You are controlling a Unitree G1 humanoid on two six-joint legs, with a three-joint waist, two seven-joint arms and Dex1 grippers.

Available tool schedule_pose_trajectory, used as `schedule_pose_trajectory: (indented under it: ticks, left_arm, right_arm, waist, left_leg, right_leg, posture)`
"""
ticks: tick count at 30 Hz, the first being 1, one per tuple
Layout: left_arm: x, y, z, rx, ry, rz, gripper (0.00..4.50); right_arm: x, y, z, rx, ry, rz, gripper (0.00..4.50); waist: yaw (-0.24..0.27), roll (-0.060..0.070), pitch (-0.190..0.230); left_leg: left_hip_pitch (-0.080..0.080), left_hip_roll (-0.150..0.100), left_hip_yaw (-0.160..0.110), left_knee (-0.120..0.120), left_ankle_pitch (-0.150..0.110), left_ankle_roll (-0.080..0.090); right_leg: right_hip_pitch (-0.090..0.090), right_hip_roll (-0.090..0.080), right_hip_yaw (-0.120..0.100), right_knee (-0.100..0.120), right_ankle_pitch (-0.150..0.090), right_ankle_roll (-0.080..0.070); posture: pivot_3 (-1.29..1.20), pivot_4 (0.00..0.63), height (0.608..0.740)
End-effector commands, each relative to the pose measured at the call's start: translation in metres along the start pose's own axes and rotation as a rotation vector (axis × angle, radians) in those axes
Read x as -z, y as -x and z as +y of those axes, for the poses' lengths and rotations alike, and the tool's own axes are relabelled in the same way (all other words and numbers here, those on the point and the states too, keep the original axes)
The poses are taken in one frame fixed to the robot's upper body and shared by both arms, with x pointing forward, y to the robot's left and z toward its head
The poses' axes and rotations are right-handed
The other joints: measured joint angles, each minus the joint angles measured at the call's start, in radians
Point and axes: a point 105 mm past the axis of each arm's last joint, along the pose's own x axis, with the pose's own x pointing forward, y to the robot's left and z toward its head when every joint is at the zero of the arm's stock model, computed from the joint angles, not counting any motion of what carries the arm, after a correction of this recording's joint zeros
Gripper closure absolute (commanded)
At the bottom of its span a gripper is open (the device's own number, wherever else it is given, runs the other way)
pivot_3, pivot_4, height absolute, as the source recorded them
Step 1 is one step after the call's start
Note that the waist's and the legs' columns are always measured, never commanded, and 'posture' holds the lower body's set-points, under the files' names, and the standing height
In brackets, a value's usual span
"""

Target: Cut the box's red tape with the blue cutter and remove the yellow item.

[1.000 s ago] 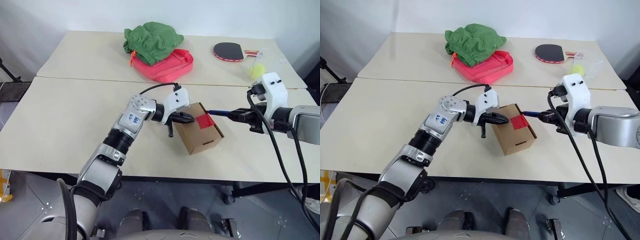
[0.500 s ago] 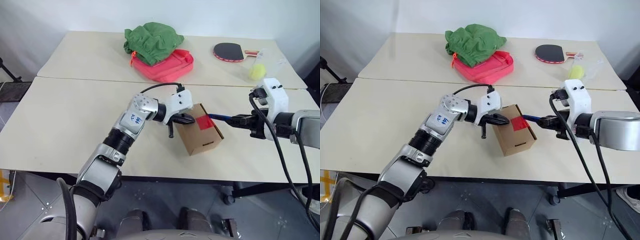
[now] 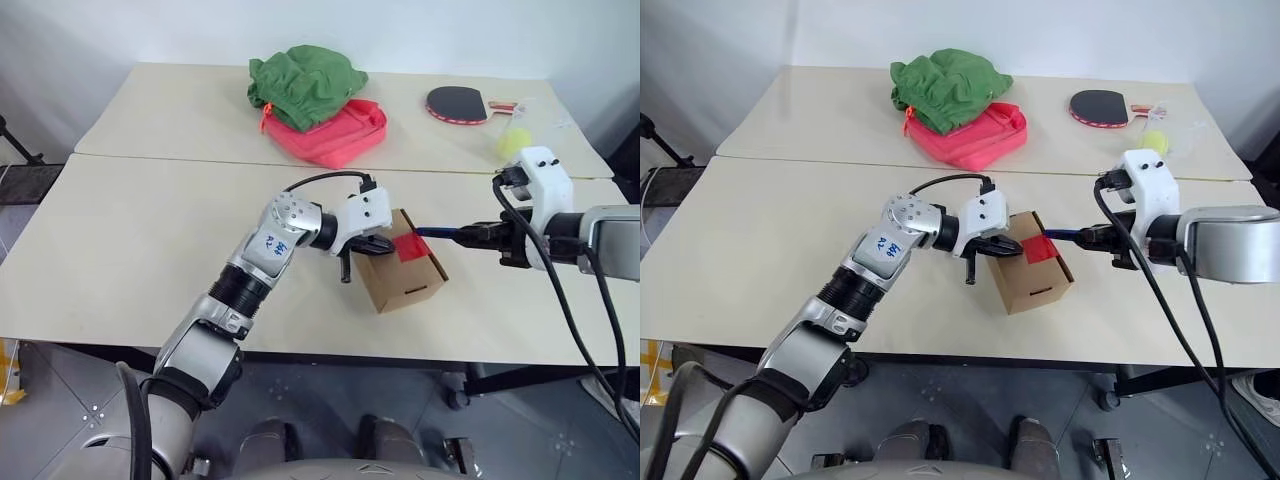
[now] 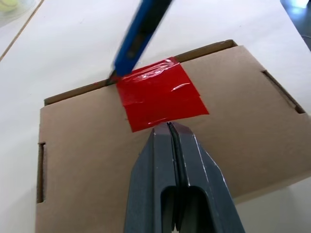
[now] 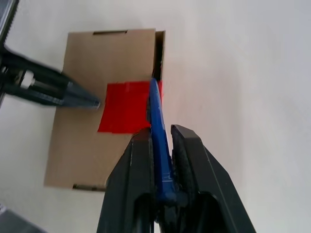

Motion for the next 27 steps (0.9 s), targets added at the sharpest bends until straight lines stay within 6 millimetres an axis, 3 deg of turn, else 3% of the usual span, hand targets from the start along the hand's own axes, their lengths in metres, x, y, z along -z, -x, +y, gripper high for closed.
schedule_pose_trajectory:
  ticks: [1,9,27]
  left_arm:
    - [0.024,-0.012,-0.019,0.071,0.054,0.081,4.50]
    - [0.029,-0.009,-0.017,0.057,0.061,0.102,4.50]
    - [0.035,-0.015,-0.029,0.089,0.087,0.124,4.50]
  right_arm:
    - [-0.008,0.001,0.000,0.000,-0.009,-0.032,4.25]
    - [0.004,0.009,0.019,-0.110,-0.007,0.037,4.25]
    - [0.031,0.036,0.014,-0.139,0.051,0.199,4.25]
  waist:
    - [0.000,0.000,0.000]
    - [-0.001,0.000,0.000]
    - [0.000,-0.001,-0.002]
  left_leg:
    - [0.000,0.000,0.000,0.000,0.000,0.000]
    - [0.000,0.000,0.000,0.000,0.000,0.000]
    - [0.000,0.001,-0.001,0.000,0.000,0.000]
  right_leg:
    - [0.000,0.000,0.000,0.000,0.000,0.000]
    - [0.000,0.000,0.000,0.000,0.000,0.000]
    - [0.001,0.000,0.000,-0.001,0.000,0.000]
  posture:
    - [0.00,0.150,0.740]
    - [0.00,0.150,0.740]
    - [0.00,0.150,0.740]
